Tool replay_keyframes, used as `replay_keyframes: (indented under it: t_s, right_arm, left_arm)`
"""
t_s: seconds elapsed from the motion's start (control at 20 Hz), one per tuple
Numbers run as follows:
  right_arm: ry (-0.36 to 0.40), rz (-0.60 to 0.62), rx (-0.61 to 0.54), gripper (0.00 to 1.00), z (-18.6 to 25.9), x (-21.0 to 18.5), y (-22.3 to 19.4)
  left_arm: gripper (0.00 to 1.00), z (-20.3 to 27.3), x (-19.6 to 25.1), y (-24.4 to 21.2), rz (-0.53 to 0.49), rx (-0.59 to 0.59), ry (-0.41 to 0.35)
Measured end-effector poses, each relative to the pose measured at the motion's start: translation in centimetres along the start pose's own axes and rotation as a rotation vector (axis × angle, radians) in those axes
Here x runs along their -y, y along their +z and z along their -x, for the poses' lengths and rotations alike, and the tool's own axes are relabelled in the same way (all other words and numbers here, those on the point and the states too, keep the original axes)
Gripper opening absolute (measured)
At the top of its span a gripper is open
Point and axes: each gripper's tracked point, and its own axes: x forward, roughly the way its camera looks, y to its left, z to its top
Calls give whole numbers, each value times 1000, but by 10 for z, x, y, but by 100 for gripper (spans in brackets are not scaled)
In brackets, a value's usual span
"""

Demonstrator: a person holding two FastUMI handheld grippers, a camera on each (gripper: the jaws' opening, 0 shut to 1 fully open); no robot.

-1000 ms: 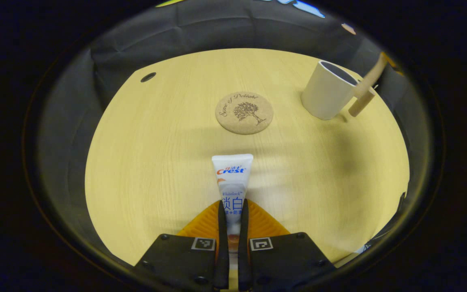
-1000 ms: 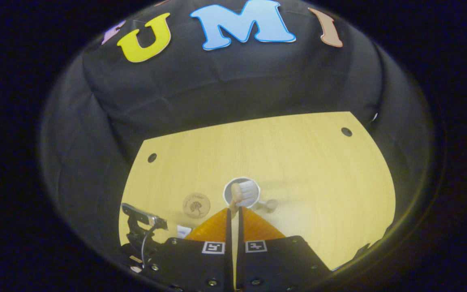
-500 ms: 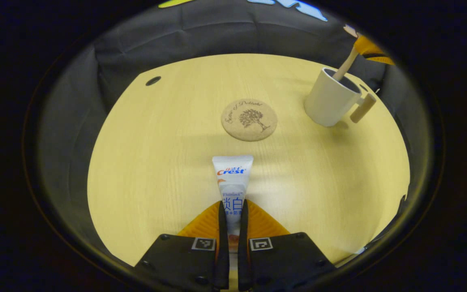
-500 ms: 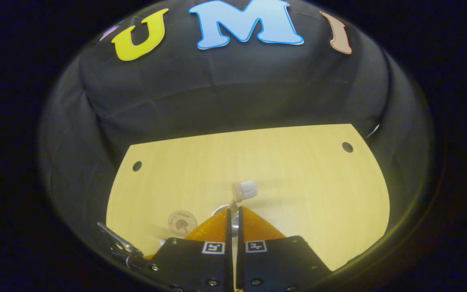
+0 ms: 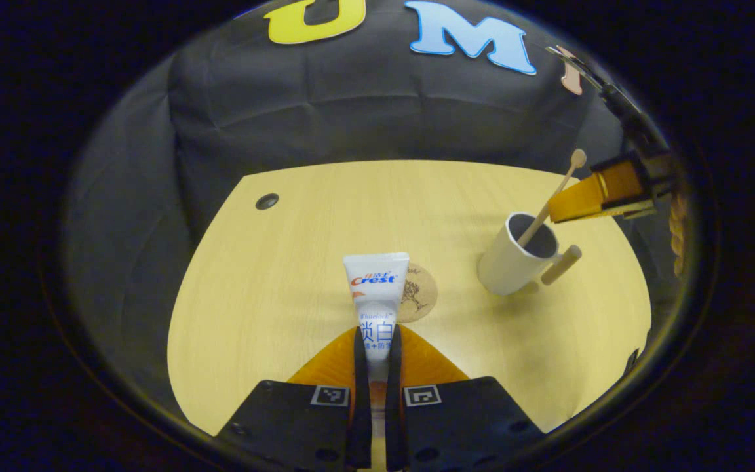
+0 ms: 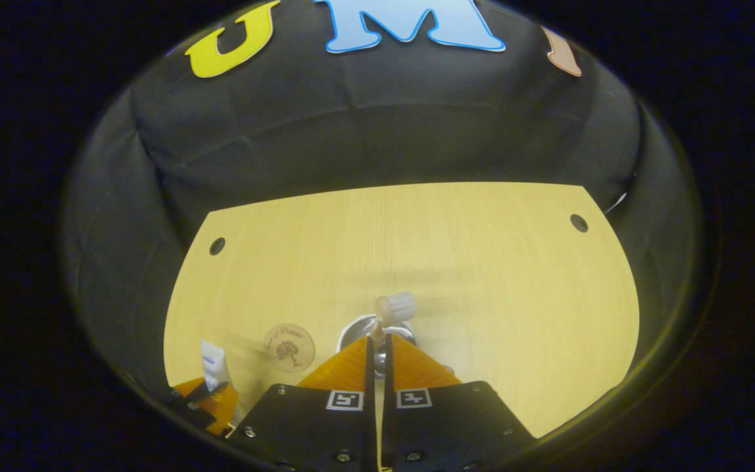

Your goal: Put the toothbrush and toothpaste on the desktop into the cup, then pick up the cup and place it on the coaster on the desktop.

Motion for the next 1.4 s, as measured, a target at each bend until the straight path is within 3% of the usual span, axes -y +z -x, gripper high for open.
replay_keyframes:
  t_s: [0.45,0.8,1.15,1.4]
  right_arm:
    - [32,-43,-35,4,-10,4,-14]
    - [52,-69,-1,8,3,9,-8]
    - [47,-97,29,8,23,29,-5]
    - [18,-133,24,8,35,56,-21]
  left_arm:
    - [16,15,15,76,12,138,-33]
    - [16,32,40,133,59,274,-142]
    - [16,35,97,196,-56,395,-248]
    - [16,21,139,212,-113,419,-317]
